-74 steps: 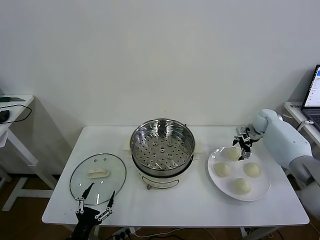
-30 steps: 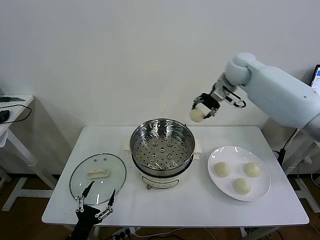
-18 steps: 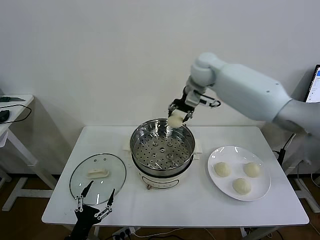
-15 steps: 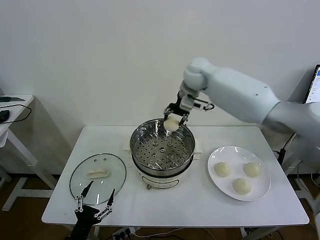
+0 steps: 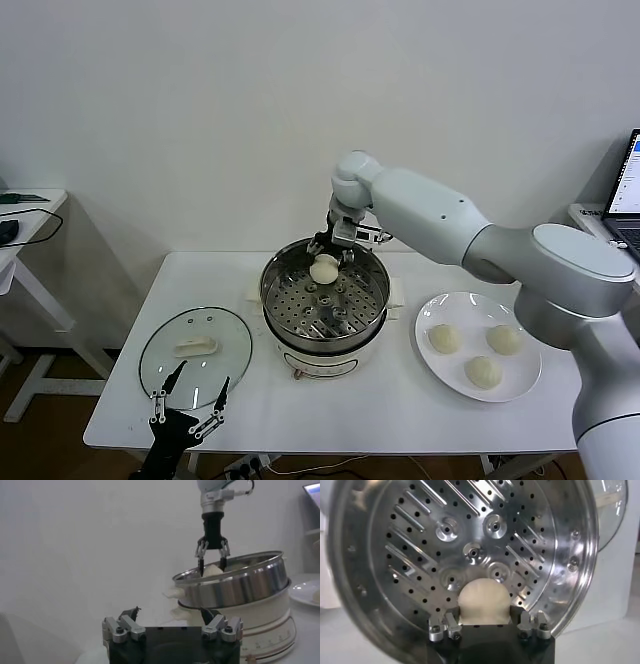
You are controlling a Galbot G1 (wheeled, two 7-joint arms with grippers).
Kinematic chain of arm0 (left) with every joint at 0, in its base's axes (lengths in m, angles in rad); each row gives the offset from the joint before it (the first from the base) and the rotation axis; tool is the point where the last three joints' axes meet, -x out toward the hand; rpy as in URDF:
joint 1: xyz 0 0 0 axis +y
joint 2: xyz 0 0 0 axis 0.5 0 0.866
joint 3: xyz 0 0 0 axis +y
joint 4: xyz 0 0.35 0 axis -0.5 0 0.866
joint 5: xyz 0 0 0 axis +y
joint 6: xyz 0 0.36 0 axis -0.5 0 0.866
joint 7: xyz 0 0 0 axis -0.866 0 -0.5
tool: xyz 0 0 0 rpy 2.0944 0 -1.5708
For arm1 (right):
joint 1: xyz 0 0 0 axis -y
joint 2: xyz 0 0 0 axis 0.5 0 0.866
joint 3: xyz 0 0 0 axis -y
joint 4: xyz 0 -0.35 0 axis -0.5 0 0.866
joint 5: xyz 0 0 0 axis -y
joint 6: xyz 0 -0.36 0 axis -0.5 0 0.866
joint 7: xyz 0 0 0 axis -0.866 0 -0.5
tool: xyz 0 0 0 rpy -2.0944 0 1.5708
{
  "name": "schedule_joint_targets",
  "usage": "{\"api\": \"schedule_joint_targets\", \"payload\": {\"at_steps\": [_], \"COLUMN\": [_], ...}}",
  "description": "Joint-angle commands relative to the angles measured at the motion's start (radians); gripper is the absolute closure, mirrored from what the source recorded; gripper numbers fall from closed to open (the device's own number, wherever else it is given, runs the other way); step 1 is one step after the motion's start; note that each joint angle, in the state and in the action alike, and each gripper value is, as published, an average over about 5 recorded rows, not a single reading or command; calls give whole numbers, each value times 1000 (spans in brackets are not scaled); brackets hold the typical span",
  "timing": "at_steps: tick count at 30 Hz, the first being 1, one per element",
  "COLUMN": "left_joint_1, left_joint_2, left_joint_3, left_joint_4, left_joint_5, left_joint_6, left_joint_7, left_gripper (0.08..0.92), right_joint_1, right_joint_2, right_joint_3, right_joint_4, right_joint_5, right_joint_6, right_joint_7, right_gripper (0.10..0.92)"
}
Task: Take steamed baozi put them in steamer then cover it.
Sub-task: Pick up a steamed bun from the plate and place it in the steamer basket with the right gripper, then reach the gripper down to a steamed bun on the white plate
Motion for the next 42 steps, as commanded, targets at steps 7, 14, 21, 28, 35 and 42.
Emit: {"api": "schedule_joint_targets", "payload": {"at_steps": [7,14,21,28,35,42], "left_joint_1": [0,-5,-7,-7,-7,-2], "left_joint_2": [0,-2,0,3,-1,-2], "left_joint_3": [-8,-4,2,10,13,7], "left_joint_4": [0,-4,-6,-5,-3,0], "left_joint_5": [-2,-2,-1,1,2,2], "left_joint_6": [-1,5,7,5,5,1], "left_joint_7": [-2,-4,-5,-4,-4,-5], "left_gripper": [177,177,177,177,177,177], "right_joint_1": [11,116,307,300,182,58], "right_joint_2": [3,-167,-446,-613,-670,-676], "right_joint_3": [20,11,-180,-302,-365,-375], "right_joint_4": [16,211,339,310,303,316], "right_joint_5": [-6,183,685,872,873,850], "right_joint_6": [-14,-131,-528,-776,-837,-853], "right_joint_7": [-26,-121,-127,-123,-115,-65], "right_gripper": [229,203,203,203,203,203]}}
